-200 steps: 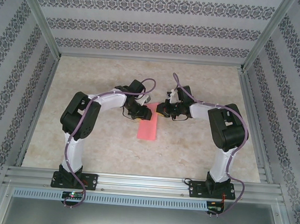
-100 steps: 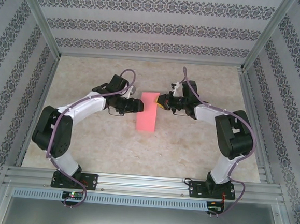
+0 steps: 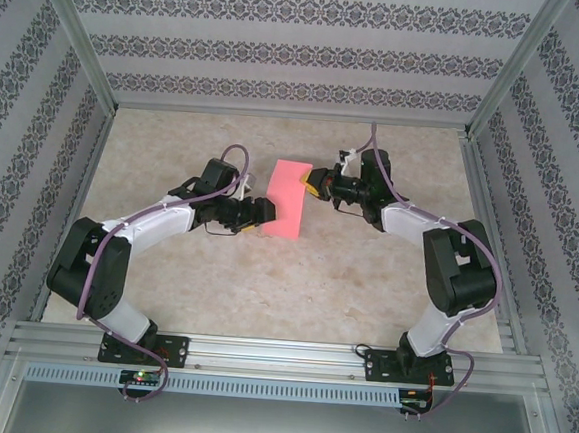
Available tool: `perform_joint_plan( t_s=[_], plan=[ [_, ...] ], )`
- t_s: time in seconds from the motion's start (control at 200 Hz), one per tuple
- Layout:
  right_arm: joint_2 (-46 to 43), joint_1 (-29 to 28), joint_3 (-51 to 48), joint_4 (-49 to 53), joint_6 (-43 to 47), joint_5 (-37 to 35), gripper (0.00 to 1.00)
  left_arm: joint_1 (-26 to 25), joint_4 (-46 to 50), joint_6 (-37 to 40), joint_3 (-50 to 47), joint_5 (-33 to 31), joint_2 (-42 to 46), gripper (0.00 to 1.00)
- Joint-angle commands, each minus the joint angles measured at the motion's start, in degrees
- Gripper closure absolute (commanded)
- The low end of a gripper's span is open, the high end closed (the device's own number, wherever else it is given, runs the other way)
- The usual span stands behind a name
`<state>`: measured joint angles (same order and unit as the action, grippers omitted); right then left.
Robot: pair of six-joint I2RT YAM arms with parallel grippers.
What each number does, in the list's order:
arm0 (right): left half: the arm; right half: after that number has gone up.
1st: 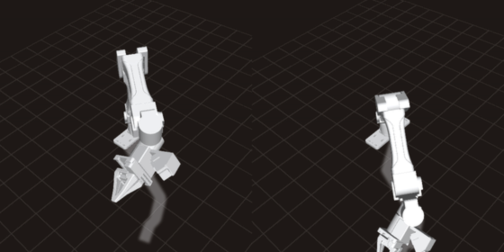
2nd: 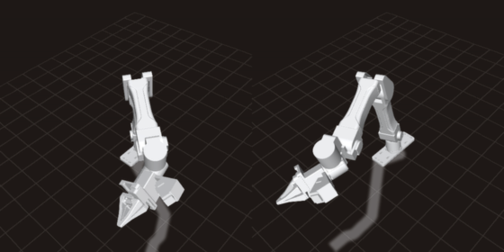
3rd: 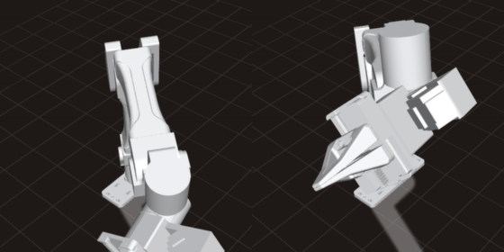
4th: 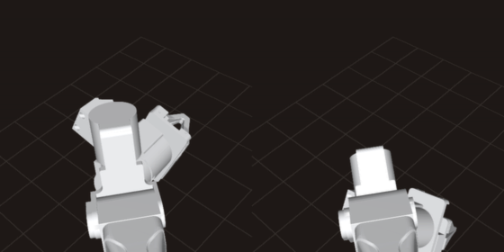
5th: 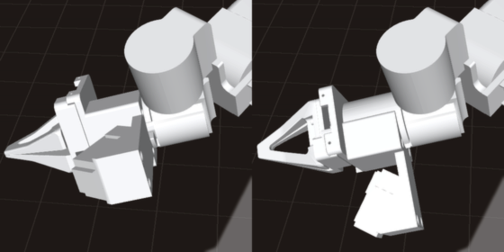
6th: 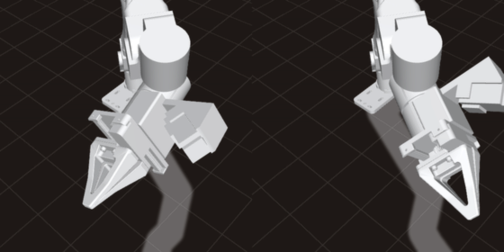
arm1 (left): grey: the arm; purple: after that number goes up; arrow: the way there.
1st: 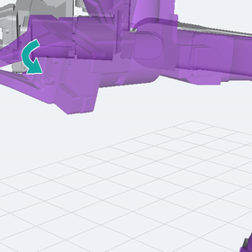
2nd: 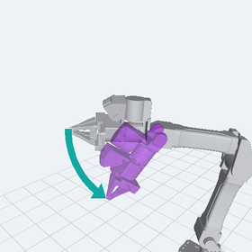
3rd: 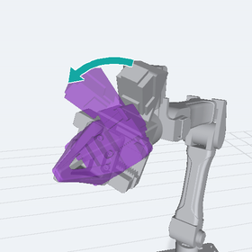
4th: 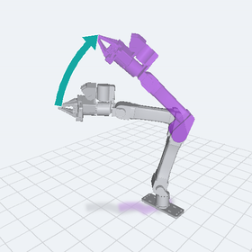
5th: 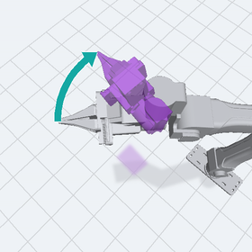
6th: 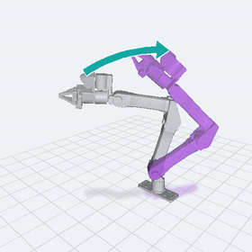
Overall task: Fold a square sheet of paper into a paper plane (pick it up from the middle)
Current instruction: Fold the triangle a second time at the center of the table.
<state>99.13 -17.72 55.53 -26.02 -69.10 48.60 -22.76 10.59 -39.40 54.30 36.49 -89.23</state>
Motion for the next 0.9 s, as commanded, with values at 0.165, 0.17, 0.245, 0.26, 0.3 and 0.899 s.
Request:
perform_joint_plan(
  t_s=[0.165,0.17,0.245,0.26,0.3,0.899],
  plan=[
    [-3.0,0.6,-1.0,-3.9,-3.3,1.3,1.00,1.1,-4.3,1.2,-2.0,1.8,0.3,0.31],
    [-3.1,0.6,-1.0,-3.9,-3.3,1.3,1.00,1.1,-4.7,1.1,-2.0,2.1,0.3,0.31],
    [-3.1,0.6,-1.1,-4.8,-4.3,1.5,1.00,1.1,-10.3,-1.9,-3.3,6.0,0.1,0.31],
    [-3.1,0.6,-1.1,-4.9,-4.5,1.5,1.00,1.1,-11.3,-2.4,-3.5,6.6,0.0,0.31],
    [-3.1,0.7,-1.1,-4.8,-4.6,1.5,1.00,1.2,-12.9,-3.2,-3.8,7.6,-0.1,0.31],
    [-1.5,2.1,-1.6,-1.0,-0.4,1.2,1.00,1.1,3.5,4.7,1.6,5.2,3.4,0.47]
  ],
)
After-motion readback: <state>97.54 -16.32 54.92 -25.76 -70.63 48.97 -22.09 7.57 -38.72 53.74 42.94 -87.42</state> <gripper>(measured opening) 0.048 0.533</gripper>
